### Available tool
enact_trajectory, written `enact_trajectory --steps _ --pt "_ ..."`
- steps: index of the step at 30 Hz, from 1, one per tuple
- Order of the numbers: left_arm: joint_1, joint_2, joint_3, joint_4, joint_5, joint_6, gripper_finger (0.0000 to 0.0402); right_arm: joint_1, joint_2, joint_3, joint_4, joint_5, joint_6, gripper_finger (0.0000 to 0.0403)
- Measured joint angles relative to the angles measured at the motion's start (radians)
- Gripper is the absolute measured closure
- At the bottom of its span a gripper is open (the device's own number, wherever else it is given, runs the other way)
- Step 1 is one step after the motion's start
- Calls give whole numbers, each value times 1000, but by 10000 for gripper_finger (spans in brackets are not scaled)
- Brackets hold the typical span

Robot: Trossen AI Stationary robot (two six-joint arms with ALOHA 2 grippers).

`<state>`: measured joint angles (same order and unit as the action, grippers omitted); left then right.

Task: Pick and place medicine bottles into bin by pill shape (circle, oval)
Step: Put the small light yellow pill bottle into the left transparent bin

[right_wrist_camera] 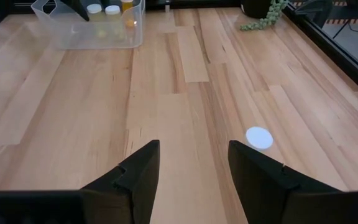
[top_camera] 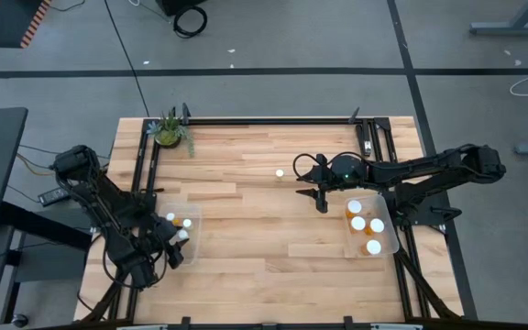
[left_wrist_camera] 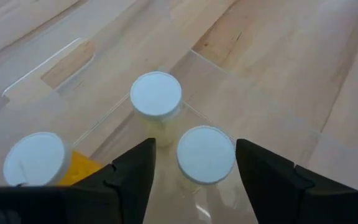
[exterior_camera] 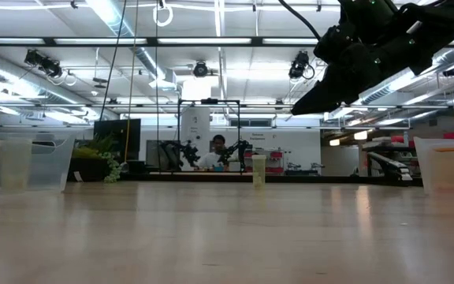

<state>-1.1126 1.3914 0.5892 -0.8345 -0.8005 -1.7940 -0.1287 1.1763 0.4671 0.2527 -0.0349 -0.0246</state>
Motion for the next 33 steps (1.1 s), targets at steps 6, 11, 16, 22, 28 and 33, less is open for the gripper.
enact_trajectory --steps 6,11,16,22,28,33 --pt "0 0 49 -52 6 59 172 -4 0 0 1 0 0 205" --pt "1 0 116 -161 8 52 170 -22 0 0 4 0 8 205" --pt "11 0 199 -256 11 53 159 -21 0 0 5 0 9 205" --pt "72 0 284 -304 11 156 157 -44 6 0 6 -4 11 205" --pt "159 0 321 -263 8 298 156 -73 47 0 8 -18 14 205" --pt "231 0 322 -184 8 442 157 -96 119 3 14 -19 25 205"
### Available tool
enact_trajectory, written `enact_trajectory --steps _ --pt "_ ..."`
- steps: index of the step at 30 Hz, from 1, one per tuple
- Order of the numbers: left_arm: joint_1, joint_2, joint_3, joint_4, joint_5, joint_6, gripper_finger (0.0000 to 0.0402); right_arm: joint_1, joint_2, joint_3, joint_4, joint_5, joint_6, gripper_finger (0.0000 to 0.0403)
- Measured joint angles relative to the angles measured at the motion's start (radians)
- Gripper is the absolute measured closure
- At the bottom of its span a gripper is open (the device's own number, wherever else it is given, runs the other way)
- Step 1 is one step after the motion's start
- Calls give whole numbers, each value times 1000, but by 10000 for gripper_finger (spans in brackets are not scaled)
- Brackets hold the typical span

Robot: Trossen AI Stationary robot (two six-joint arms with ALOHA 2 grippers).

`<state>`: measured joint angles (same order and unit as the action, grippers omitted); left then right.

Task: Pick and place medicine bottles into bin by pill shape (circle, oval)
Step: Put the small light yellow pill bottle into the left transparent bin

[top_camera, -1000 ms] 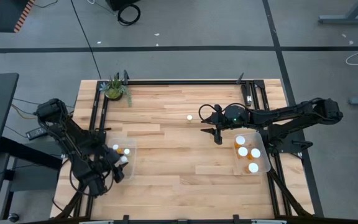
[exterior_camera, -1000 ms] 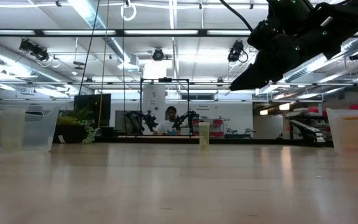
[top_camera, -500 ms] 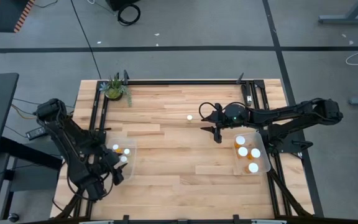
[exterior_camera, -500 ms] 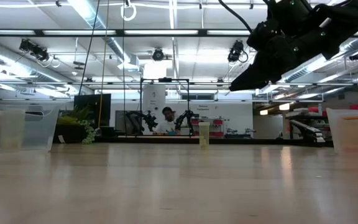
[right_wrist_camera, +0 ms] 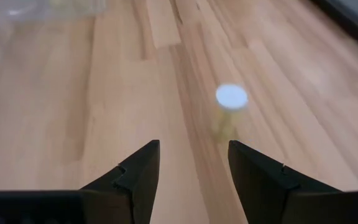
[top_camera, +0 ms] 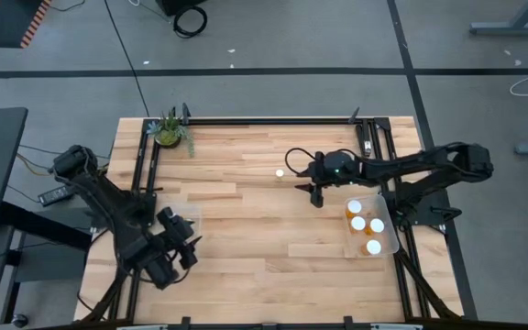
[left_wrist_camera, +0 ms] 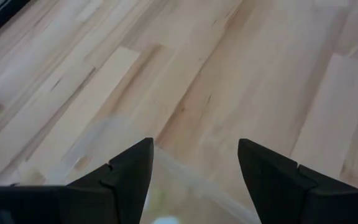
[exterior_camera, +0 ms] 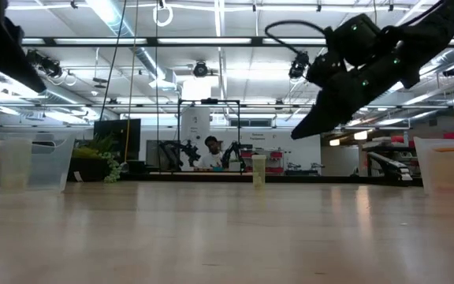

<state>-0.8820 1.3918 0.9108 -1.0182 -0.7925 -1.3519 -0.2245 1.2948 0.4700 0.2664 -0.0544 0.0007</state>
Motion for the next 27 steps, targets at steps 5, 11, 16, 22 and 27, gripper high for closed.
enact_trajectory --steps 5,11,16,22,27 --pt "61 0 0 82 7 129 157 -14 103 44 3 -15 19 205" --pt "101 0 0 136 38 213 161 -48 226 107 18 -16 0 205" --pt "101 0 0 138 38 213 159 -94 311 133 45 -22 -12 201" --pt "101 0 0 181 0 282 167 -114 408 154 108 -76 -27 195" --pt "107 0 0 249 -45 396 173 -114 460 190 128 -82 -42 195"
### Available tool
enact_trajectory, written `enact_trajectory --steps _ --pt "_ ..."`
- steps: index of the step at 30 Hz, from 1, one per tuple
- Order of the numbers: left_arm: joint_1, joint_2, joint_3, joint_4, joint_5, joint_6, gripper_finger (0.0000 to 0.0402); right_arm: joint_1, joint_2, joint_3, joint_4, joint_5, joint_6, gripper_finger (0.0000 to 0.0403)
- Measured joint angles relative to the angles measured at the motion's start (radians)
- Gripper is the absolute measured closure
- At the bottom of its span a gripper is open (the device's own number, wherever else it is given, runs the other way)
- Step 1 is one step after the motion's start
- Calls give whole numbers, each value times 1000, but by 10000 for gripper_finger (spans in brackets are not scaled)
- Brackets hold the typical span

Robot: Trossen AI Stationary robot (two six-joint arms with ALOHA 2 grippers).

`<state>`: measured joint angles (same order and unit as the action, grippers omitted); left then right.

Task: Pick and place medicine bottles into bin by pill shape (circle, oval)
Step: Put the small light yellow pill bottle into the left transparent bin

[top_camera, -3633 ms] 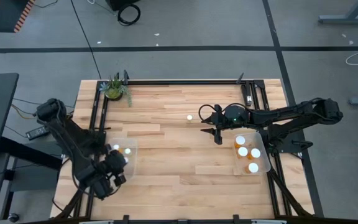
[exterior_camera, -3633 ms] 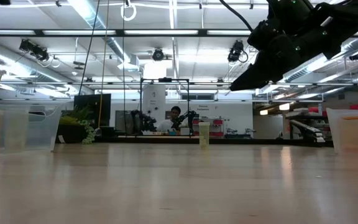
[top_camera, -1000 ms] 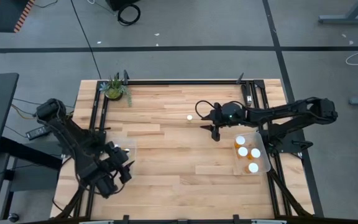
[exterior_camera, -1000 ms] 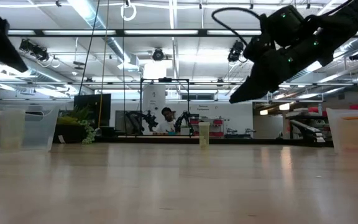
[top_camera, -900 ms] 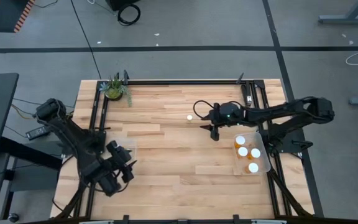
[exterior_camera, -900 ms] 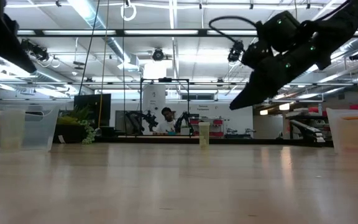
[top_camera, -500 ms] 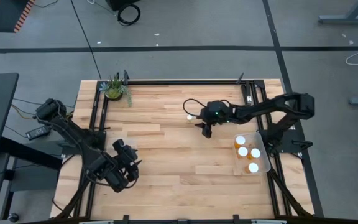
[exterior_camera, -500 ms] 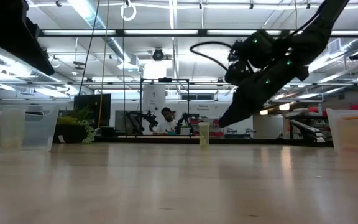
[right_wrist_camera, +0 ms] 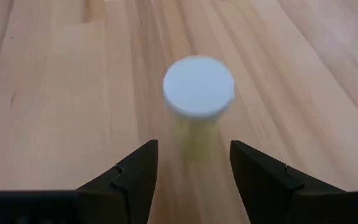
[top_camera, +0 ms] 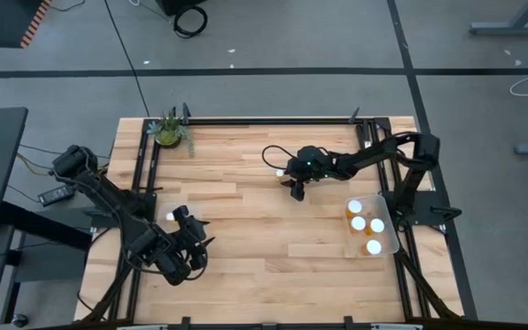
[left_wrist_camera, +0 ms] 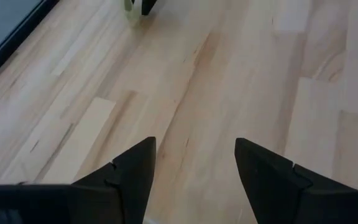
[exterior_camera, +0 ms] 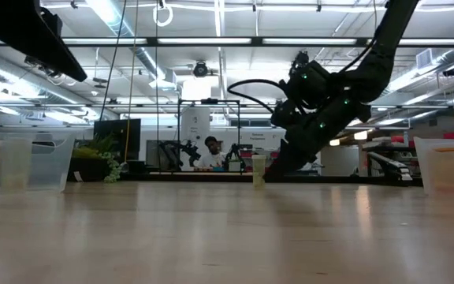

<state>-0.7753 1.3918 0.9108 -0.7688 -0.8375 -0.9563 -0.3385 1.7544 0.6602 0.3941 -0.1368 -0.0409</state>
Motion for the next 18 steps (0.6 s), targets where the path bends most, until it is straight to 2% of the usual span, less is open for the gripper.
enact_trajectory --steps 11,18 --pt "11 0 0 40 0 14 179 0 40 53 -1 1 -31 200" --pt "11 0 0 155 -1 154 190 0 40 53 -3 1 -26 229"
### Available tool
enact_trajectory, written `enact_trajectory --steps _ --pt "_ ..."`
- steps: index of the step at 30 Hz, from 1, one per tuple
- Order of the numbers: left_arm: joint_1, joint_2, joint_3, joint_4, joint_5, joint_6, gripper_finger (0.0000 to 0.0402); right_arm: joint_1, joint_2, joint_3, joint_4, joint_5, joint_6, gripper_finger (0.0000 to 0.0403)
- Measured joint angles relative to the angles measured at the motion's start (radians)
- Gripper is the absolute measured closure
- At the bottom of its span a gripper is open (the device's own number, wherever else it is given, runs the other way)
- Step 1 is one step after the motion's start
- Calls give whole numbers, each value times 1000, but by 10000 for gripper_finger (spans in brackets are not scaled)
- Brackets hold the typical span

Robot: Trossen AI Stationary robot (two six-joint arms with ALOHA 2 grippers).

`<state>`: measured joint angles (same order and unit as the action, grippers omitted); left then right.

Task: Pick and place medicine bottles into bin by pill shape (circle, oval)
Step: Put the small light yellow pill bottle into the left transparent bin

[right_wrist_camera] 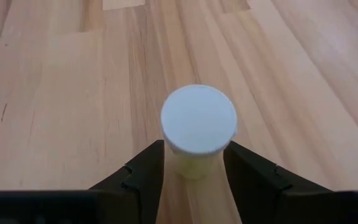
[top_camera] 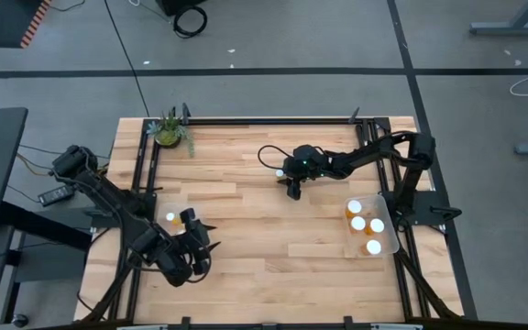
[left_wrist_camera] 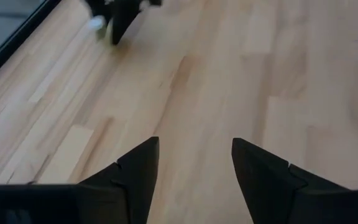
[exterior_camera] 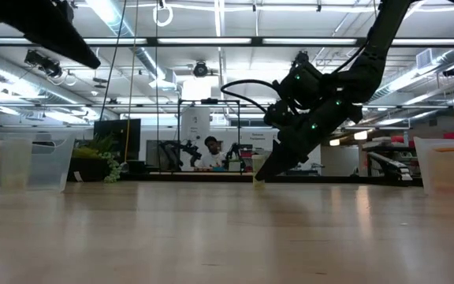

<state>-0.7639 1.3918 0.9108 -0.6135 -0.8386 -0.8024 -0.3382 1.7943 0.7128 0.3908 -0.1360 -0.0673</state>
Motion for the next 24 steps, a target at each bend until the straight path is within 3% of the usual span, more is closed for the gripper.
enact_trajectory --steps 9,16,24 --pt "18 0 0 195 -30 264 205 0 0 0 1 0 -5 274" --pt "122 0 0 214 -28 260 211 0 0 0 5 0 -22 289" --pt "309 0 0 317 189 401 203 22 -63 -2 -26 -5 -23 286"
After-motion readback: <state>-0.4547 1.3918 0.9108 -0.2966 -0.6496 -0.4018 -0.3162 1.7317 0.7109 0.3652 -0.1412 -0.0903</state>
